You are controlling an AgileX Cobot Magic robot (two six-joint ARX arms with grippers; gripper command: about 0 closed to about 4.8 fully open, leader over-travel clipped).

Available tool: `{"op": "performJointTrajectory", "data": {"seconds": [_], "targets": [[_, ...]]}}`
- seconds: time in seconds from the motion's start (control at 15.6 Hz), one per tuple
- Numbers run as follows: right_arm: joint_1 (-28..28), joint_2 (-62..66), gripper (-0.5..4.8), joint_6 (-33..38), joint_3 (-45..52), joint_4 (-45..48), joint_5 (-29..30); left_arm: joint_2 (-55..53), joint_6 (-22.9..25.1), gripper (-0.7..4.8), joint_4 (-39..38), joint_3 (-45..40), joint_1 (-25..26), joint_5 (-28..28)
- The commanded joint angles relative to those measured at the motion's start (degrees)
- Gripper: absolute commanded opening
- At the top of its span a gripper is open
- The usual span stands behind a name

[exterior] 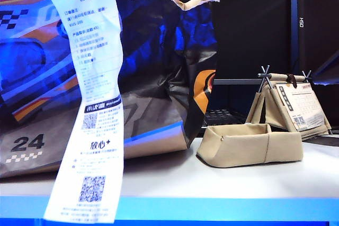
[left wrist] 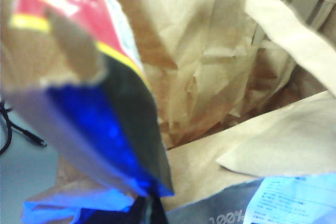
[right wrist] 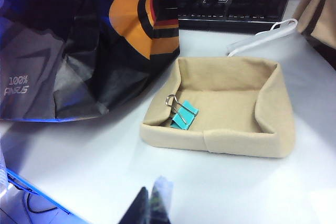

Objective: Open the paper bag and put two oranges into the paper bag.

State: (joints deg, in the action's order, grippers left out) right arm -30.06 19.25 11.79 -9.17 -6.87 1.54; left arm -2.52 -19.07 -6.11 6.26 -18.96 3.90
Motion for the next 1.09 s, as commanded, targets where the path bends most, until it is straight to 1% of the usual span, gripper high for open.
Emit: {"op": "performJointTrajectory", "data": {"seconds": [0.06,0.26,0.38,0.51,0.58,0.64,0.77,0.9,1.09], "targets": [[-0.09,0.0,0.1,0.24,-0.15,1.09,0.04,-0.09,0.22,-0.02,0.07,0.11,0.07,-0.09],[-0.02,-1.84,0.1,0.22,0.28,0.42,0.04,-0.09,0.22,-0.02,0.04,0.11,0.07,-0.09],[1.14,-7.39,0.1,0.22,1.42,-0.98,0.74,-0.07,0.22,-0.02,-0.02,0.11,0.07,-0.07],[4.04,-15.76,0.1,0.22,4.0,-0.96,1.07,1.14,0.22,-0.02,-0.79,0.11,0.22,-0.13],[6.21,-19.28,0.1,0.24,5.46,-0.02,1.2,2.56,0.24,-0.02,-1.25,0.11,0.37,-0.13],[8.81,-19.02,0.1,0.22,6.8,2.27,1.09,2.27,0.22,-0.02,-1.11,0.09,1.29,-0.09],[13.11,-19.1,0.1,0.2,8.83,2.73,1.01,2.27,0.22,-0.02,-1.49,-0.22,3.65,-0.92],[18.95,-19.1,0.1,0.2,8.83,-1.22,1.4,2.27,0.24,-0.02,-1.51,-0.96,7.39,-2.67],[28.04,-19.1,0.1,0.2,8.83,0.44,1.29,2.27,0.26,-0.02,-0.33,-4.96,12.98,-2.43]]}}
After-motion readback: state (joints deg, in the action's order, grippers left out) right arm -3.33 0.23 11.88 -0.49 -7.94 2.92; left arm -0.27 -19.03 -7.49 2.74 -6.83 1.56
